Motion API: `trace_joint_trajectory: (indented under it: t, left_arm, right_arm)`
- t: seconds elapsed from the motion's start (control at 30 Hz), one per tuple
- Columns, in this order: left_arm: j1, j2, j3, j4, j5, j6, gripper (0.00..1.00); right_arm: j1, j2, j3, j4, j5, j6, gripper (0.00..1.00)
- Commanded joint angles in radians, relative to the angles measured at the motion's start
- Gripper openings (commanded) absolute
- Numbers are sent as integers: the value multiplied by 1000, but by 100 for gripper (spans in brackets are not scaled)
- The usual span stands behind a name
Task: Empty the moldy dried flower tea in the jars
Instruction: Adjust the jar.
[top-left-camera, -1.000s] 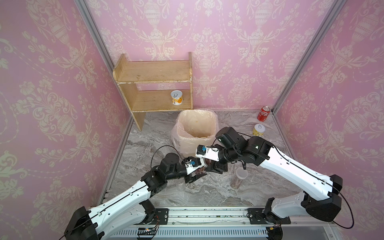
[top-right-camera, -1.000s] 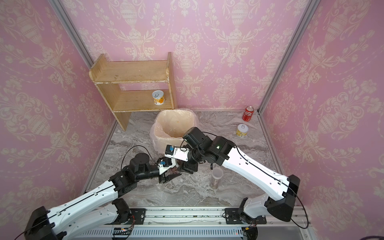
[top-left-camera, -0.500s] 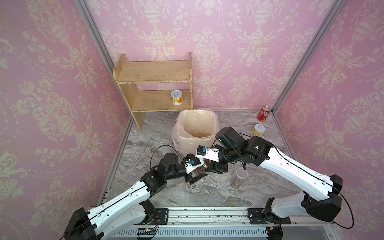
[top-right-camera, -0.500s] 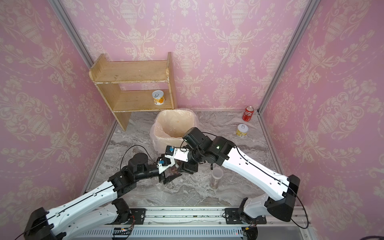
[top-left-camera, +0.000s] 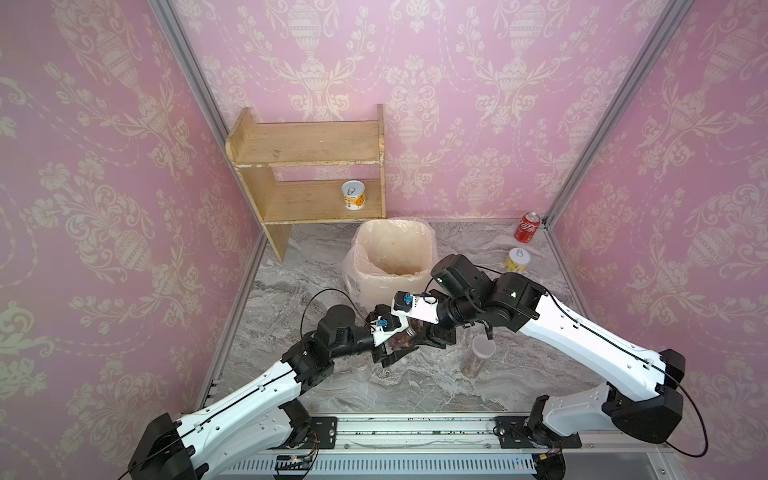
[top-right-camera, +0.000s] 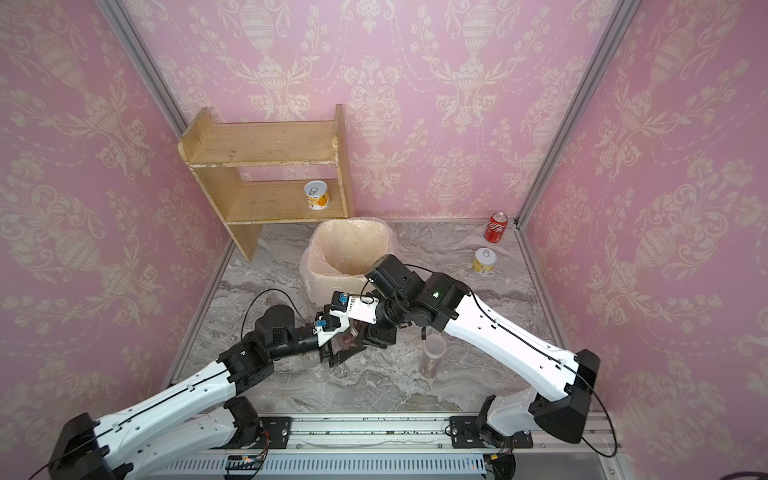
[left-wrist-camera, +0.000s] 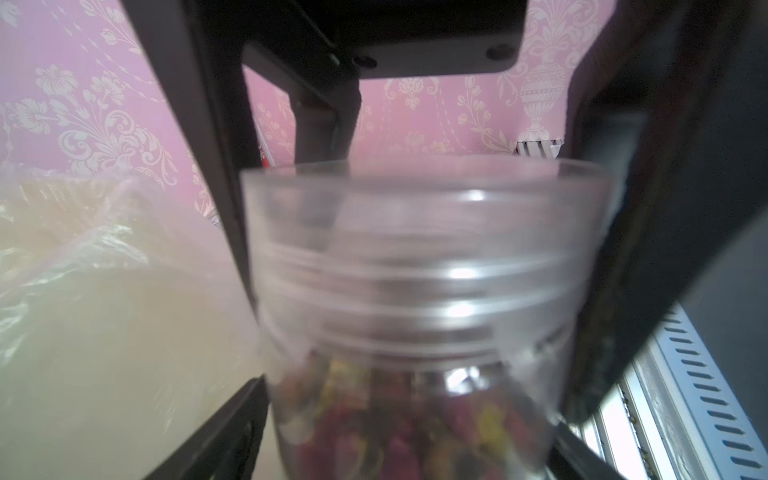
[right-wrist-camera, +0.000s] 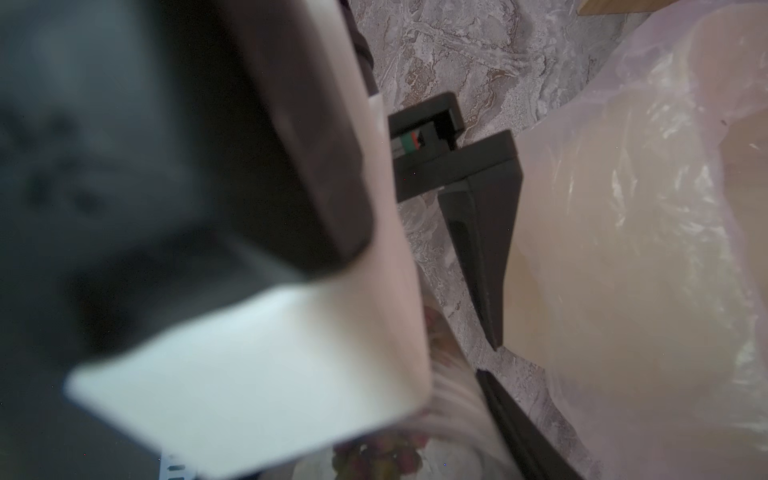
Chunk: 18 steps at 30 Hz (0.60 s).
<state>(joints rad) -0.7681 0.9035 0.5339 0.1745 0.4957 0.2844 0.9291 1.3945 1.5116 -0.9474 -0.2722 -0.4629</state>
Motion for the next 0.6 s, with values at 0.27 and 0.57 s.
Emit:
trace_joint_trajectory:
  t: [0.27, 0.57]
  left_arm:
    - [7, 23, 5, 60, 43, -37, 66]
    - [6, 5, -11, 67, 22, -37, 56]
  right_arm:
    - [2, -11, 6, 9, -44, 22, 49]
    - [3, -33, 31, 8, -39, 56, 81]
